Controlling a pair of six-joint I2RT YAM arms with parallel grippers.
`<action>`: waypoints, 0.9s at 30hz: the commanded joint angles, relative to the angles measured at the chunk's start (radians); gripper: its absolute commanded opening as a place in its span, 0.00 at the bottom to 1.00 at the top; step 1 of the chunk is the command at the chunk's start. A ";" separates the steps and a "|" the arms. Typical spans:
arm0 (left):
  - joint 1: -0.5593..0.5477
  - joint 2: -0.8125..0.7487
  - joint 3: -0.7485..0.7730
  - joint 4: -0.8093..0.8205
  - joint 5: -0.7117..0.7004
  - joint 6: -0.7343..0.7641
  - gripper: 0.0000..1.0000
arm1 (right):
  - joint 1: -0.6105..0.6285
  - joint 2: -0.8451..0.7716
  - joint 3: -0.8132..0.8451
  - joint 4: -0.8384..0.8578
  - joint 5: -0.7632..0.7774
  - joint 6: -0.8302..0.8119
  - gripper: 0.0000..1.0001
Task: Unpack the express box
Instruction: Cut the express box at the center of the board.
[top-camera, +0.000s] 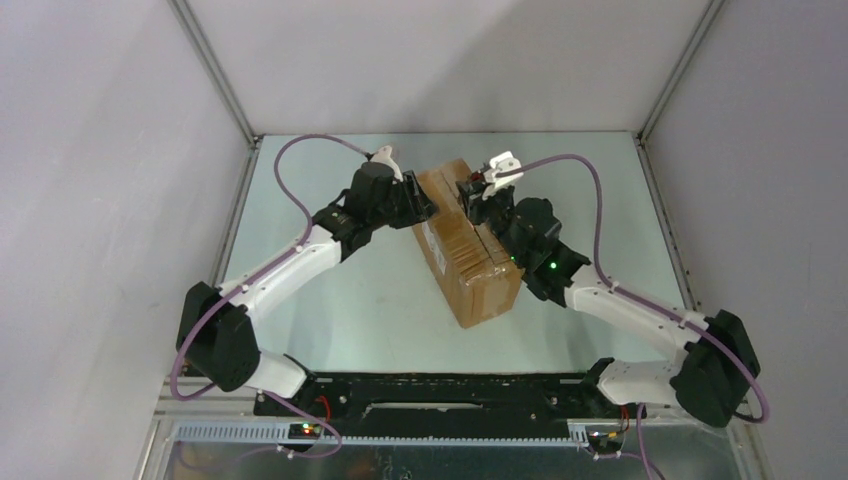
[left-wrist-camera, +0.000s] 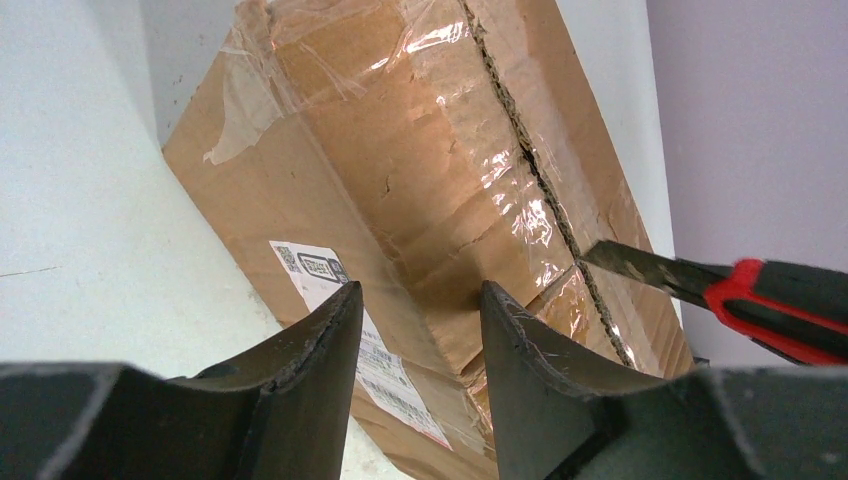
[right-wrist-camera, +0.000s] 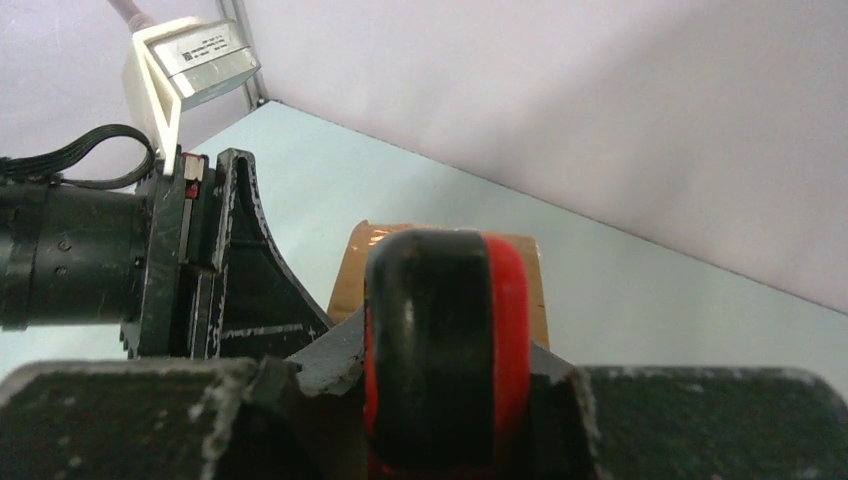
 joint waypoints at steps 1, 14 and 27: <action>0.006 0.025 -0.061 -0.110 -0.035 0.015 0.50 | 0.000 0.090 0.077 0.121 0.008 -0.007 0.00; 0.006 0.021 -0.056 -0.133 -0.035 0.027 0.50 | -0.009 0.156 0.092 0.196 0.083 -0.132 0.00; 0.006 0.033 -0.040 -0.148 -0.039 0.031 0.50 | 0.016 0.082 0.039 0.054 0.009 -0.086 0.00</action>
